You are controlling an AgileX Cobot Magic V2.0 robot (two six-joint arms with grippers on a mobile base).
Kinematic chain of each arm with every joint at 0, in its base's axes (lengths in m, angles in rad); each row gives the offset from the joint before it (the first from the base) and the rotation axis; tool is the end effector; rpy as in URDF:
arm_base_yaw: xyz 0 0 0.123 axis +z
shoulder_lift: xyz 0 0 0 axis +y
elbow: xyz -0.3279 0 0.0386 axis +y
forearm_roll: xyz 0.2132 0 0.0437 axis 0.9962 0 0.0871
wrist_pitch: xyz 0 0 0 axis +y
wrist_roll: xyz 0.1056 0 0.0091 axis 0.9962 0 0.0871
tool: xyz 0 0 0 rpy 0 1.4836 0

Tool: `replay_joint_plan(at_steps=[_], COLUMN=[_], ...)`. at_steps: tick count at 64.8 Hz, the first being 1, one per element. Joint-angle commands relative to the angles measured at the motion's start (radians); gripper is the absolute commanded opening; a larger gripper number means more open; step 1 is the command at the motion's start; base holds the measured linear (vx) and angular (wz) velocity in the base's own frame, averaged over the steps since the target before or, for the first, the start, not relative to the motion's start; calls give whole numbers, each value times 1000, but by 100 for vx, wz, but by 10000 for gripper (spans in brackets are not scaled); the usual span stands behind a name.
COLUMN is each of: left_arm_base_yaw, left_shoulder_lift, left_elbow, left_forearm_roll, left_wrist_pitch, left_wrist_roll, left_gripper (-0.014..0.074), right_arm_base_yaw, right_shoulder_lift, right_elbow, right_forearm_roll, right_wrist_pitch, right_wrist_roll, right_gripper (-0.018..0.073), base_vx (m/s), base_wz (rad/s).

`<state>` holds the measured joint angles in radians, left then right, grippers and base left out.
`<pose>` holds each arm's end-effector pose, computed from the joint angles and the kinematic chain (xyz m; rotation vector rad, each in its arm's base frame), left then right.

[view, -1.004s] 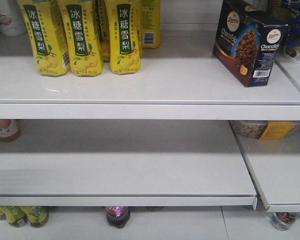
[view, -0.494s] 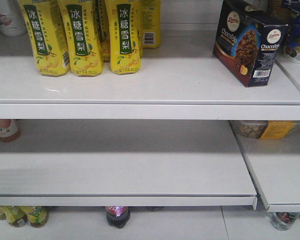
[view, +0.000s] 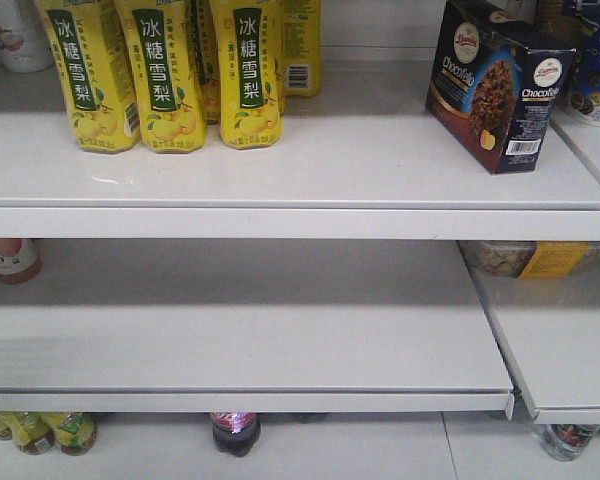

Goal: Left arm holds basket, right arm returns cookies

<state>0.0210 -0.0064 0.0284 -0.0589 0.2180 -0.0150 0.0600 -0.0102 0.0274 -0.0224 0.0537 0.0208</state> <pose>-0.0093 -0.0016 0.1823 -0.0711 1.7220 -0.0491 -0.0084 -0.0006 0.1999 -0.0469 1.5540 0.0452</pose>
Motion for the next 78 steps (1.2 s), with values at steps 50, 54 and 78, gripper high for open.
replay_joint_plan(at_steps=[50,54,78], left_arm_base_yaw=[2,2,2], left_shoulder_lift=[-18,-18,-18], left_elbow=[-24,-24,-24], left_forearm_roll=[11,11,11], left_wrist_pitch=[-105,-105,-105], left_wrist_roll=[15,15,15], left_gripper=[-6,-6,-6], right_arm_base_yaw=[2,2,2], right_shoulder_lift=[-12,-12,-12], right_elbow=[3,3,3], right_forearm_roll=[-9,-9,-9], right_wrist_pitch=[-73,-73,-73], right_wrist_roll=[-1,-1,-1], right_gripper=[-8,-8,-8], base_vx=[0,0,0], base_wz=[0,0,0])
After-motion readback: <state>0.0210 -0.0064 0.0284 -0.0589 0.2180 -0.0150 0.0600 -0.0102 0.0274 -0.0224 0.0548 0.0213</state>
